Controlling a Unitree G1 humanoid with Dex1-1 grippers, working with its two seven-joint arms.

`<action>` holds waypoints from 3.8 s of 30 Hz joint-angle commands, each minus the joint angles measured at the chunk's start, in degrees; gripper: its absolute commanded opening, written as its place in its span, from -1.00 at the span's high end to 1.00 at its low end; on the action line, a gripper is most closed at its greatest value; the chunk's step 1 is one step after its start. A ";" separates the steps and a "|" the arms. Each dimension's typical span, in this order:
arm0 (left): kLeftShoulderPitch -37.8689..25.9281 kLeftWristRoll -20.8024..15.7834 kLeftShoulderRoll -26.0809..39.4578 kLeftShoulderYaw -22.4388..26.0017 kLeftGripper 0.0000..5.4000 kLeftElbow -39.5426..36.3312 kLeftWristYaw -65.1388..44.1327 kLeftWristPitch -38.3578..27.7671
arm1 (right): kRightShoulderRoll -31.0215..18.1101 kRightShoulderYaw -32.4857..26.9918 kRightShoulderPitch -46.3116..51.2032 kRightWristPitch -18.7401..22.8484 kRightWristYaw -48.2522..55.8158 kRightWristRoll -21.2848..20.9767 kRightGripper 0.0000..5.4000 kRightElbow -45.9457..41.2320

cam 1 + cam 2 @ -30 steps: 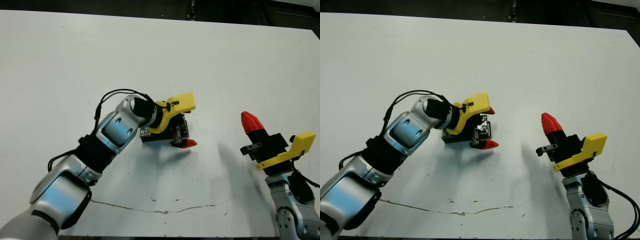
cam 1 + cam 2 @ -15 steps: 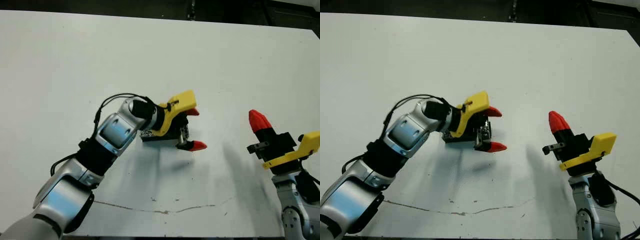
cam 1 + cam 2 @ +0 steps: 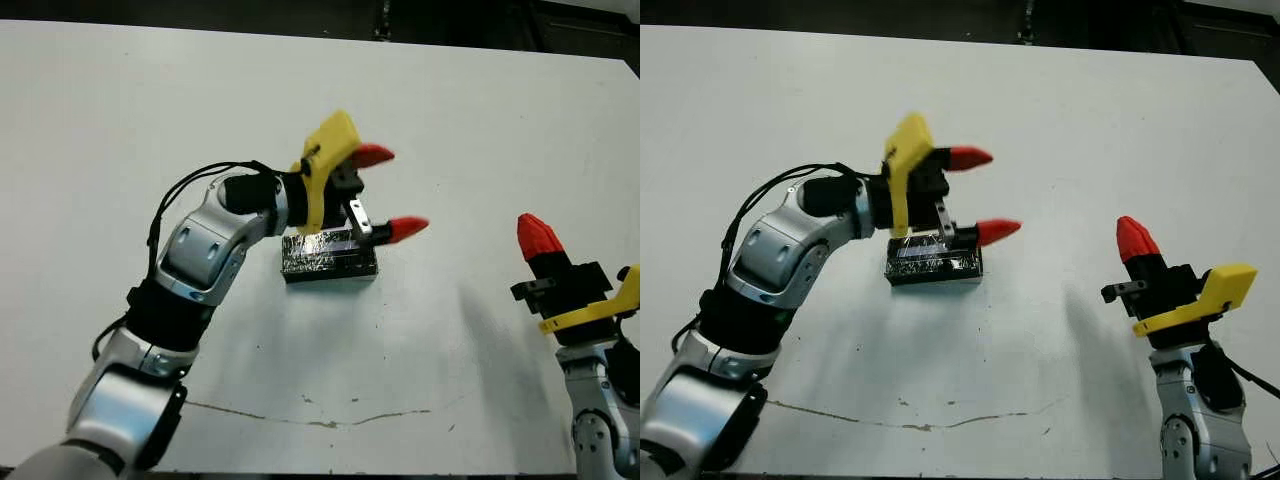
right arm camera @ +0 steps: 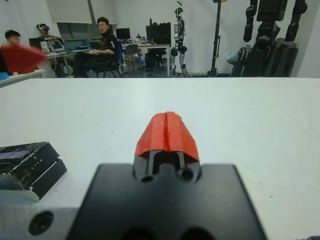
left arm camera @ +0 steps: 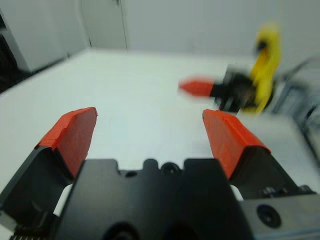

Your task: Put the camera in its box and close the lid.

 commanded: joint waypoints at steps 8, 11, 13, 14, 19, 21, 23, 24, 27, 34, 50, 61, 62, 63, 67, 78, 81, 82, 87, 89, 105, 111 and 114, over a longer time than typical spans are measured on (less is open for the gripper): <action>-0.89 -0.81 23.52 6.29 -0.99 6.10 -20.54 -12.48 | -0.34 0.62 0.74 1.61 -0.55 0.34 1.00 -0.13; -0.88 -0.80 27.60 5.40 -0.99 10.56 -27.01 -14.37 | -0.10 1.18 0.74 1.31 -0.71 -0.17 1.00 -0.06; -0.51 -0.51 29.36 4.90 -0.99 12.89 -30.32 -15.77 | -0.03 1.53 0.70 1.15 -0.54 -0.23 1.00 0.19; -0.31 -0.14 30.05 4.66 -0.99 13.57 -31.28 -16.33 | -0.10 1.69 0.71 1.13 -0.50 -0.37 1.00 0.24; -1.08 2.44 32.91 2.18 -0.99 15.57 -35.64 -18.99 | -0.11 2.44 0.79 1.66 -0.60 -0.30 1.00 0.12; -1.70 2.84 32.71 1.45 -0.99 17.01 -37.31 -21.25 | -0.05 2.63 0.82 1.31 -0.51 -0.49 1.00 0.31; -2.25 3.16 32.03 0.65 -0.99 18.14 -38.49 -23.02 | 0.04 2.79 0.81 0.70 -0.40 -0.73 1.00 0.60; -2.43 3.16 31.66 0.41 -0.99 18.61 -38.86 -23.70 | 0.07 2.84 0.81 0.46 -0.31 -0.76 1.00 0.72; -2.75 3.05 30.83 -0.57 -0.99 19.61 -39.45 -23.58 | 0.12 2.99 1.10 0.77 -0.90 -1.12 1.00 0.37; -1.39 4.10 29.57 -1.91 -0.99 18.44 -35.64 -18.65 | 0.05 3.04 1.25 0.84 -0.35 -0.77 1.00 0.42; 5.46 9.82 27.99 -3.56 -0.99 11.08 -22.61 -20.42 | -0.08 3.02 1.29 1.00 0.29 -0.56 1.00 0.56; 4.79 11.34 28.08 -5.05 -0.99 11.73 -23.71 -21.62 | -0.14 3.05 1.31 0.86 0.22 -0.69 1.00 0.49; 4.76 11.40 28.01 -5.07 -0.99 11.83 -23.73 -21.85 | -0.18 3.07 1.33 0.75 0.26 -0.82 1.00 0.50; 4.66 11.48 27.98 -5.16 -0.99 11.88 -23.77 -21.70 | -0.18 3.08 1.31 0.51 0.35 -0.96 1.00 0.60; 4.22 11.52 27.88 -5.56 -0.99 12.13 -24.03 -20.45 | 0.04 3.01 1.33 0.56 0.44 -0.73 1.00 0.71; 3.89 11.89 27.02 -6.30 -0.99 13.79 -23.71 -20.80 | 0.06 3.04 1.43 1.24 0.43 -0.23 1.00 0.41; 3.86 12.19 26.96 -6.58 -0.99 14.08 -23.64 -21.14 | 0.00 3.07 1.41 1.31 0.66 0.04 1.00 0.47; 3.85 12.21 26.87 -6.64 -0.99 14.35 -23.67 -21.42 | 0.00 3.10 1.38 1.27 0.71 0.04 1.00 0.50; 3.25 13.03 26.81 -7.51 -0.99 14.45 -23.55 -20.00 | 0.04 3.16 1.26 1.08 1.09 0.29 1.00 0.62; 3.21 13.21 26.64 -7.63 -0.99 14.53 -23.55 -20.35 | -0.02 3.20 1.21 0.84 1.26 0.18 1.00 0.76; 2.96 14.54 24.28 -8.92 -0.99 17.36 -22.94 -21.20 | 0.16 3.40 1.77 1.16 0.50 -0.56 1.00 0.18; 2.81 15.09 23.21 -9.29 -0.99 19.72 -23.16 -25.20 | 0.15 3.34 1.83 1.33 0.58 -0.17 1.00 0.26; 2.76 14.07 22.23 -8.84 -0.99 21.35 -23.58 -25.01 | 0.12 3.36 1.90 1.56 0.41 -0.19 1.00 0.10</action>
